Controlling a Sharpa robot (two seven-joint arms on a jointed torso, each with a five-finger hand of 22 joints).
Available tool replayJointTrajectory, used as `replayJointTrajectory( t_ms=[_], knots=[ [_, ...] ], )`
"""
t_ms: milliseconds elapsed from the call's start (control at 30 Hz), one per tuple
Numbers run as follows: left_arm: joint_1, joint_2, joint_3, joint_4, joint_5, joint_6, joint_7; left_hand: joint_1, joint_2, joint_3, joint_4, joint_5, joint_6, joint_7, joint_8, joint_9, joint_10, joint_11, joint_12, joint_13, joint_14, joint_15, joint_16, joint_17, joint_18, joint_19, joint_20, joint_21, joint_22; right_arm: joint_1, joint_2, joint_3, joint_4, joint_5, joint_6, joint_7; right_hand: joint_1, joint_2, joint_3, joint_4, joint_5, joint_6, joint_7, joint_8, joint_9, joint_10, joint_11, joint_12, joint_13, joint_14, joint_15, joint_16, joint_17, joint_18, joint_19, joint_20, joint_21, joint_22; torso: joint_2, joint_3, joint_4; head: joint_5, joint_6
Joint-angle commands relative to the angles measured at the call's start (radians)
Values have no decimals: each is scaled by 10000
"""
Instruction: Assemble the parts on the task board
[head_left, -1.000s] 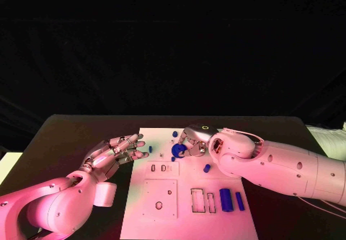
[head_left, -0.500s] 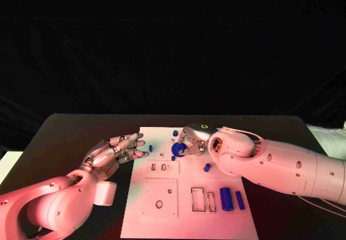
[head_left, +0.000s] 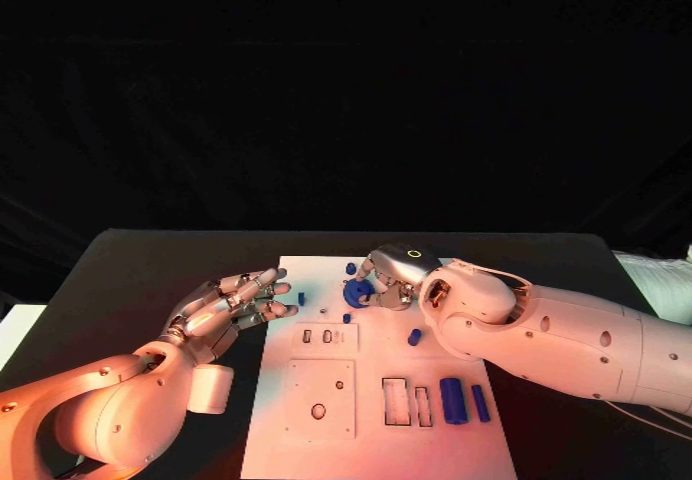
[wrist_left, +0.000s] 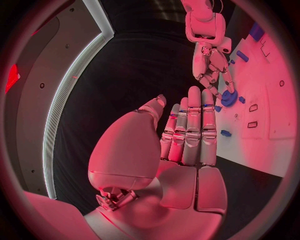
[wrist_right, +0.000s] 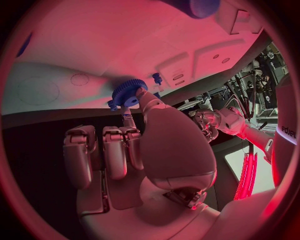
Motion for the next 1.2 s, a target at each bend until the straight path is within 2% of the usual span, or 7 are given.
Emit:
replayJointTrajectory(
  t_ms=[33, 533, 767, 1200],
  knots=[
    [9, 9, 7, 10, 6, 190, 35, -84, 15, 65, -4, -56, -57, 17, -48, -10, -64, 26, -40, -14, -98, -5, 41, 10, 99, -65, 0, 2, -2, 3, -75, 17, 90, -201, -481, -187, -70, 120, 65, 20, 67, 472, -275, 153, 181, 1056, -89, 44, 2635, 1034, -49, 61, 2589, -141, 1064, -80, 23, 2627, 2, 1, -10, 5, 16],
    [9, -12, 7, 31, 6, 195, 28, -84, 15, 65, -4, -56, -57, 17, -48, -10, -64, 26, -40, -14, -98, -5, 41, 10, 99, -65, 0, 2, -2, 33, -251, 69, 334, -282, -596, -270, -206, 64, 63, 31, 62, 474, -278, 133, 177, 1056, -93, 44, 2635, 1035, -57, 63, 2594, -141, 1064, -93, 23, 2627, 8, -3, 7, 6, 30],
    [9, -4, 7, 39, 6, 201, 24, -84, 15, 65, -4, -56, -57, 17, -48, -10, -64, 26, -40, -14, -98, -5, 41, 10, 99, -65, 0, 2, -2, 84, 55, 72, 28, -383, -600, -283, -233, 45, 62, 27, 58, 480, -282, 130, 177, 1056, -95, 44, 2635, 1038, -58, 69, 2609, -141, 1064, -95, 23, 2627, 8, -8, 8, -4, 27],
    [10, 36, 7, 43, 6, 224, 12, -79, 25, 83, -16, -54, -70, 22, -52, -9, -76, 30, -45, -16, -112, -2, 48, 23, 100, -70, 3, 2, -3, 122, 942, 64, -888, -362, -389, -185, -258, -8, 63, -4, 61, 482, -287, 120, 176, 1056, -101, 44, 2635, 1037, -62, 67, 2603, -141, 1064, -100, 23, 2627, 9, -5, 29, 29, 12]
  ],
)
